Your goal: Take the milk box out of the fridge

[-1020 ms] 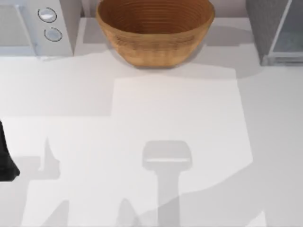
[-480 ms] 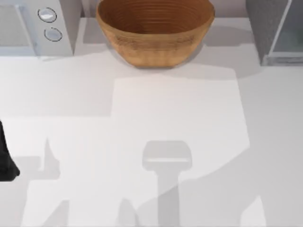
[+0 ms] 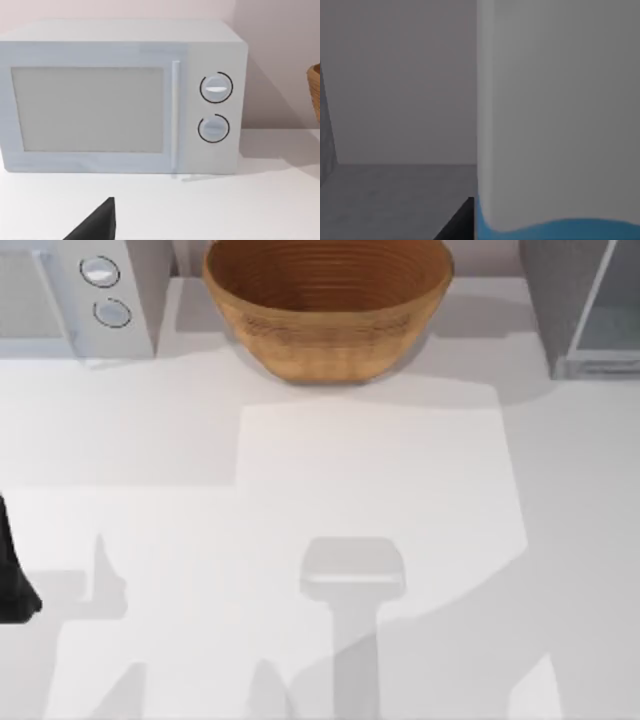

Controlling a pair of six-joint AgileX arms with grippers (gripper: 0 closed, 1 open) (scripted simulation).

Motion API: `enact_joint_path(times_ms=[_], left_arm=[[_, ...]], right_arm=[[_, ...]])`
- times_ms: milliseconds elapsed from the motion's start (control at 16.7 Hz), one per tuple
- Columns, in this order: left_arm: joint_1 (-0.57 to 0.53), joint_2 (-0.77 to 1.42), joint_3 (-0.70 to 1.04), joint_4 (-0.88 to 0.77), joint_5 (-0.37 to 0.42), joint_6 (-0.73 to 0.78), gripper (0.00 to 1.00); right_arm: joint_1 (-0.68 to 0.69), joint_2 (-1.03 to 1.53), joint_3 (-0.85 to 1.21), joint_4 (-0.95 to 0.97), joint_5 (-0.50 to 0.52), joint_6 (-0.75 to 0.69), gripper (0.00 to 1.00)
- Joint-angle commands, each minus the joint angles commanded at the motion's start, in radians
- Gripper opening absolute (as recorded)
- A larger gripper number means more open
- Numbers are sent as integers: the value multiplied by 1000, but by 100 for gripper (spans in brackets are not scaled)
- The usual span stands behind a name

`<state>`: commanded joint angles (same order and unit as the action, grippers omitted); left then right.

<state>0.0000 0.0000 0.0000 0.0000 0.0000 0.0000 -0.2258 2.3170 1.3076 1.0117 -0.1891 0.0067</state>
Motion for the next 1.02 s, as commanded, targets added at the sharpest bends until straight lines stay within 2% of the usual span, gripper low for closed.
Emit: enact_joint_path(times_ms=[300, 1020], left_arm=[[0, 0, 0, 0, 0, 0, 100], [0, 0, 0, 0, 0, 0, 100]], right_arm=[[0, 0, 0, 0, 0, 0, 2], [-3, -32, 7, -30, 0, 2, 0]])
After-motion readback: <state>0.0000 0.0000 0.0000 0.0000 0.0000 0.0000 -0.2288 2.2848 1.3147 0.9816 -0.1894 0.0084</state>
